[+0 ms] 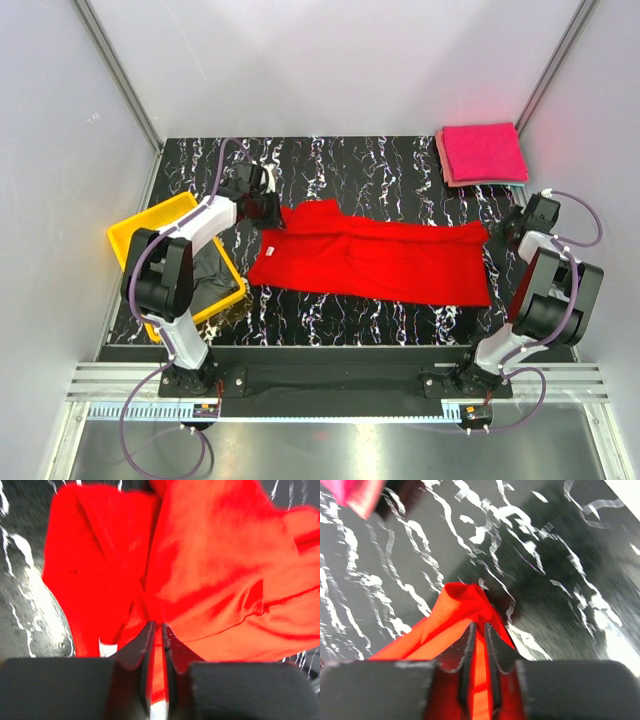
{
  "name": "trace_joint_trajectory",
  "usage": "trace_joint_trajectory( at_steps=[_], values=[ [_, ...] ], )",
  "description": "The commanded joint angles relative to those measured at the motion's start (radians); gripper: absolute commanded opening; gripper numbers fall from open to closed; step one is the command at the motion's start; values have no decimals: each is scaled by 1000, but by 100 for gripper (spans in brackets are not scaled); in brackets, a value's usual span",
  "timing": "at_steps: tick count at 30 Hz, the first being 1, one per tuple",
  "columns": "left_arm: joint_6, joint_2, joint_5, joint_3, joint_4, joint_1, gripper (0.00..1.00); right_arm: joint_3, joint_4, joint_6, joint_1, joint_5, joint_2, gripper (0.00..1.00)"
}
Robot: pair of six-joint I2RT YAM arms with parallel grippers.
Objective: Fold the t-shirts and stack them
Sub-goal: Fold the tshirt
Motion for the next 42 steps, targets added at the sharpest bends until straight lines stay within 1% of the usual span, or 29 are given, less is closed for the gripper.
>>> trace_joint_trajectory(
  at_steps=[1,2,3,4,5,6,8,11,13,15,16,17,19,20,21,23,24,28,33,36,38,39,42],
  values=[
    [12,-10,-41,8,-66,-23,17,12,-114,15,-1,74,-61,20],
    [11,-11,-58,11,-85,-27,20,21,-148,27,-1,100,-65,23],
    [6,-16,-75,16,-103,-28,23,30,-216,30,-1,114,-73,27],
    [-6,-25,-113,25,-129,-28,28,48,-253,53,-2,134,-85,29],
    [-15,-33,-138,31,-143,-28,35,58,-284,61,-1,167,-94,31],
    [-24,-40,-158,40,-149,-28,38,64,-327,67,-1,178,-102,36],
    [-41,-62,-149,62,-146,-30,40,76,-355,99,-1,177,-134,39],
    [-58,-76,-87,85,-88,-54,46,91,-349,128,22,103,-162,40],
    [-81,-42,-37,120,-68,-59,48,117,-341,127,58,89,-160,40],
    [-77,-2,-23,186,-95,-59,49,151,-306,93,119,-2,-131,40],
    [-69,33,-3,201,-105,-59,52,166,-298,49,142,-53,-115,40],
    [-57,48,2,218,-111,-59,54,185,-297,20,182,-160,-96,41],
    [-22,78,-4,249,-119,-54,59,236,-314,-46,229,-220,-50,42],
    [-8,88,12,257,-110,-51,60,249,-336,-60,263,-222,-39,42],
    [17,113,64,272,-81,-41,60,271,-347,-71,271,-221,-23,42],
    [37,154,89,313,-88,-33,60,286,-379,-83,272,-205,-12,42],
    [60,195,91,356,-99,-33,60,298,-390,-88,272,-187,-10,42],
    [101,282,63,438,-109,-30,60,323,-430,-112,272,-119,-16,42],
    [126,389,61,543,-125,-30,60,325,-441,-91,272,-95,-38,42],
    [136,423,71,583,-143,-30,59,343,-458,-97,271,-66,-32,42],
    [137,418,84,562,-113,-30,57,349,-467,-100,271,-56,-33,42],
    [135,403,91,550,-99,-30,54,351,-464,-98,271,-55,-36,42],
    [124,380,114,508,-51,-31,49,343,-453,-92,271,-55,-44,43]
  ],
)
